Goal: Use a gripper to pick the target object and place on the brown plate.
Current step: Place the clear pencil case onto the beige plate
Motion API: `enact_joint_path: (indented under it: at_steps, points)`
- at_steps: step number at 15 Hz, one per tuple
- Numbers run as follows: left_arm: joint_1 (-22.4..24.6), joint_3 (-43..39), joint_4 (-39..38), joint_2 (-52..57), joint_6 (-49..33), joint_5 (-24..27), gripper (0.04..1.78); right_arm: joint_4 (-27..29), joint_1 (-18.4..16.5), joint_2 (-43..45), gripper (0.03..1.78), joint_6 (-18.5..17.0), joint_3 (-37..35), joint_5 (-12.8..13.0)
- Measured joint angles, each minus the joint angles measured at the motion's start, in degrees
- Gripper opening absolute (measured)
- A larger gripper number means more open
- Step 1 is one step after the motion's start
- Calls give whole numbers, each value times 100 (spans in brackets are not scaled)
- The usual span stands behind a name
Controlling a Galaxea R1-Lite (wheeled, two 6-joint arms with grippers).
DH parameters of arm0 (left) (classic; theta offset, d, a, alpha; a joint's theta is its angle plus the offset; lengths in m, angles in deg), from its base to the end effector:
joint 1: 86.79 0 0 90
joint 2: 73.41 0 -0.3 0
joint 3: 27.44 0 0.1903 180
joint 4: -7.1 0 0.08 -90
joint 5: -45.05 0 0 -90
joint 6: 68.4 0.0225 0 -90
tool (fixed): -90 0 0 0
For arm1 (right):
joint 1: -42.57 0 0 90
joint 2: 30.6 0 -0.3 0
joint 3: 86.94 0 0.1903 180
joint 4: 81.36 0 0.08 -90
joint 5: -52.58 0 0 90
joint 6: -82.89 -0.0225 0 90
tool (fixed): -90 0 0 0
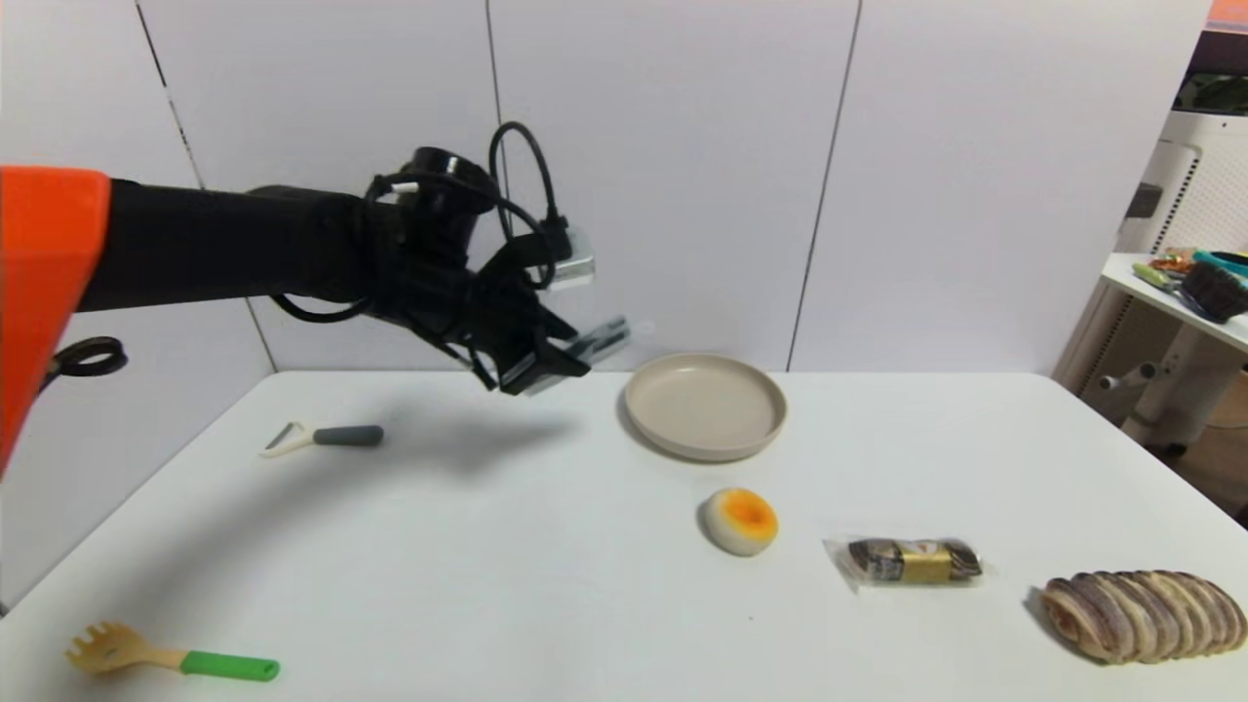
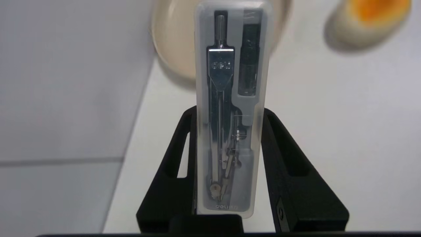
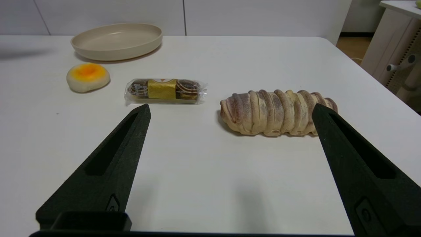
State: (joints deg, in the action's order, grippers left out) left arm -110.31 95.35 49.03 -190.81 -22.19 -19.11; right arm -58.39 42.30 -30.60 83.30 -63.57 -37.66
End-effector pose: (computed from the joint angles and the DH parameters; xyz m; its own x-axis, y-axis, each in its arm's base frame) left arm 0.3702 -0.1718 0.2245 0.4891 -0.6882 -0.5359 0.8648 0.3029 0.4004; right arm -0.0228 0.0002 0.0762 1.0000 -0.0005 0.0070 0.0006 1.0000 -0.0072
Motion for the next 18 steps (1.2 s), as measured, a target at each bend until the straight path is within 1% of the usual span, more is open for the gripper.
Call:
enact_joint_path:
  at_steps: [2,4,7,10,12,18]
  points:
    - [-213,27,-1220,-357,-556,4,59,0,0,0,169,0,0,0]
    - [-339,33,-2281,-736,-931,1,59,-1,0,0,169,0,0,2]
    - [-412,52,-3597,-1285,-1182,4,59,-1,0,0,169,0,0,2]
    - [-494,82,-4571,-1758,-1435,1,59,-1,0,0,169,0,0,0]
    - [-528,167,-4849,-2035,-1493,1,59,0,0,0,169,0,0,0]
    - [-618,766,-4885,-2597,-1604,-5,59,-1,0,0,169,-1,0,-2]
